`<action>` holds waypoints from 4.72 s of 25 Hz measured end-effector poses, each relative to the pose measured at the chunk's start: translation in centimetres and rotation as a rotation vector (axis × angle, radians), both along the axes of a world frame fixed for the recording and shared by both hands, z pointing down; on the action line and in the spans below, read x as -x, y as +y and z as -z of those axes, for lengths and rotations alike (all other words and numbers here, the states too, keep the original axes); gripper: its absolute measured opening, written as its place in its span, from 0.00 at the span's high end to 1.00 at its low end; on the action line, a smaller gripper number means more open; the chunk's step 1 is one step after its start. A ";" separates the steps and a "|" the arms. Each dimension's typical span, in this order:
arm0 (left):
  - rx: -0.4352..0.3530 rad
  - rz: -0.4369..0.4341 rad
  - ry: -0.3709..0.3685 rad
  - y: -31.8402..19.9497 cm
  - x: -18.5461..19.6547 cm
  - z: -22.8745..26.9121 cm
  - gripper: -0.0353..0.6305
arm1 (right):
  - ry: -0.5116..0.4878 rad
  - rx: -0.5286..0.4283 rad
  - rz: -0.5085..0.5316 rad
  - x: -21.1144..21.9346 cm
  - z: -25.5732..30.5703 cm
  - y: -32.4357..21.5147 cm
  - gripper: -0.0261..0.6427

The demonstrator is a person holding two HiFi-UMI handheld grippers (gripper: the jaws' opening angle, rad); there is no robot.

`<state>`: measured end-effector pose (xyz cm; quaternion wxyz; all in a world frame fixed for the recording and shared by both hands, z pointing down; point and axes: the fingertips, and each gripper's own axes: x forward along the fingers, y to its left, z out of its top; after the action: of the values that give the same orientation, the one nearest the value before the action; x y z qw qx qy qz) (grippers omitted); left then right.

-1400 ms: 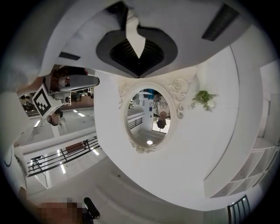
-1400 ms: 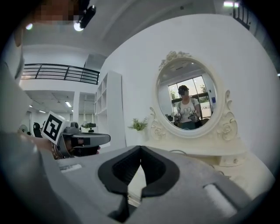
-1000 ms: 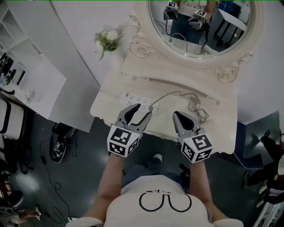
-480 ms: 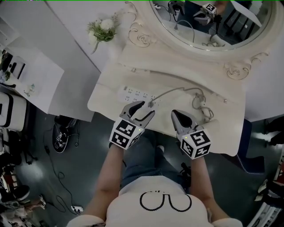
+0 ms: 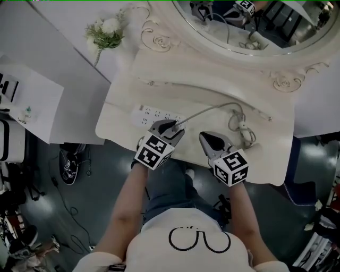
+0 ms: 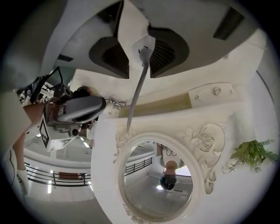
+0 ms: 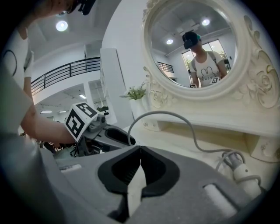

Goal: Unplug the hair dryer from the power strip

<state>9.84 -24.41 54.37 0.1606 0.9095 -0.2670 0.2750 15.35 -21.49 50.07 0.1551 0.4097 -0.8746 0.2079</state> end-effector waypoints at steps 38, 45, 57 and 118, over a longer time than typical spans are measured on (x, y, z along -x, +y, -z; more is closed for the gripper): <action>0.204 -0.014 0.139 -1.2 0.7 0.0 0.89 | 0.279 -0.042 0.522 8.4 -7.6 -3.6 0.58; 0.206 0.003 0.148 -1.6 0.9 0.2 0.89 | 0.292 -0.031 0.523 8.5 -7.6 -3.6 0.59; 0.162 0.014 0.138 -1.4 1.7 0.6 0.91 | 0.332 -0.003 0.528 8.1 -7.9 -3.6 0.60; 0.156 0.081 0.073 -12.3 1.8 3.7 0.91 | 0.347 0.045 0.467 8.4 -7.4 -3.9 0.69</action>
<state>8.02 -36.76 50.66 0.2513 0.8922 -0.2755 0.2550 6.95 -25.34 57.51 0.3554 0.2231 -0.9007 0.1127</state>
